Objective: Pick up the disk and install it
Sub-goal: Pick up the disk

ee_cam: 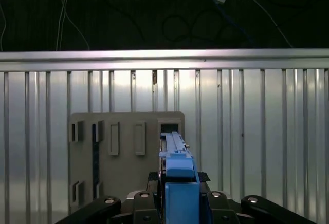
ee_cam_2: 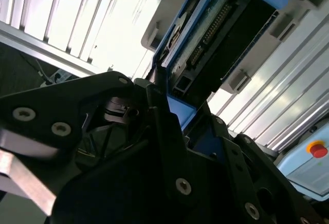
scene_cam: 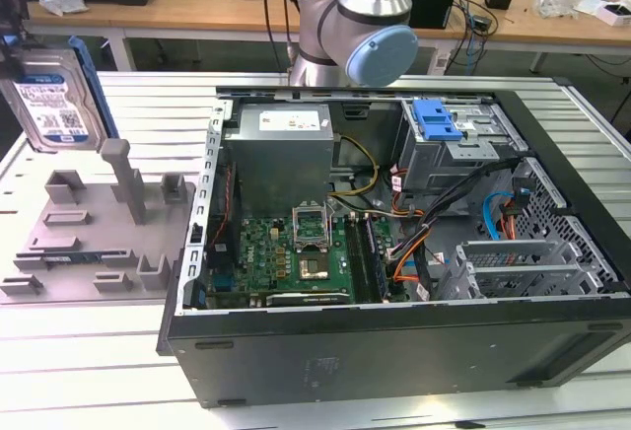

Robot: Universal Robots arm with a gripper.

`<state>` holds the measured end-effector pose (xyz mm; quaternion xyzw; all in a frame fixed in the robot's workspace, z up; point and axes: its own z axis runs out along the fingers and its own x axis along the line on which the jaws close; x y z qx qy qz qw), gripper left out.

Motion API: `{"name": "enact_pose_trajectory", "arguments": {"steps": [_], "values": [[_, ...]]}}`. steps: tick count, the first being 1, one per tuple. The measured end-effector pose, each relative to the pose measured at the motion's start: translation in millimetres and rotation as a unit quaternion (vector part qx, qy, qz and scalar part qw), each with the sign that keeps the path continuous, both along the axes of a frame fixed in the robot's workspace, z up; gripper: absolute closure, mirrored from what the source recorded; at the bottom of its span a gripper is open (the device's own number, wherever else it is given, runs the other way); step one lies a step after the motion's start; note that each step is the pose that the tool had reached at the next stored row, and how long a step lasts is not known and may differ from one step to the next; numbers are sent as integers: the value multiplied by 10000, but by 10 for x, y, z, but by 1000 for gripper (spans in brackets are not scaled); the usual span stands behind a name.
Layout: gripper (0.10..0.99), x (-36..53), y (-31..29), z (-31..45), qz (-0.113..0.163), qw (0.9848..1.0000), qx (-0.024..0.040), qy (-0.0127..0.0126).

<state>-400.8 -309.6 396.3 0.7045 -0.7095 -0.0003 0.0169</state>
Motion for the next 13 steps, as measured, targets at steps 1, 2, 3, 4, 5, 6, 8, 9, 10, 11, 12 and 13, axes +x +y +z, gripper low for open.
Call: {"name": "enact_pose_trajectory", "arguments": {"steps": [1,2,3,4,5,6,8,9,10,11,12,13], "values": [[722,1,0,50,0,10000,2,0],[722,1,0,85,0,10000,4,0],[722,2,-1,134,0,10000,7,0],[722,3,-1,173,0,10000,8,0],[722,4,-1,236,0,10000,11,0],[722,5,-2,271,0,10000,13,0],[722,6,-3,360,0,10000,18,0],[722,7,-4,396,0,10000,20,0],[722,8,-4,434,0,10000,22,0],[722,8,-5,472,0,10000,25,0],[722,10,-6,531,0,10000,29,0],[722,10,-7,565,0,10000,32,0]]}}
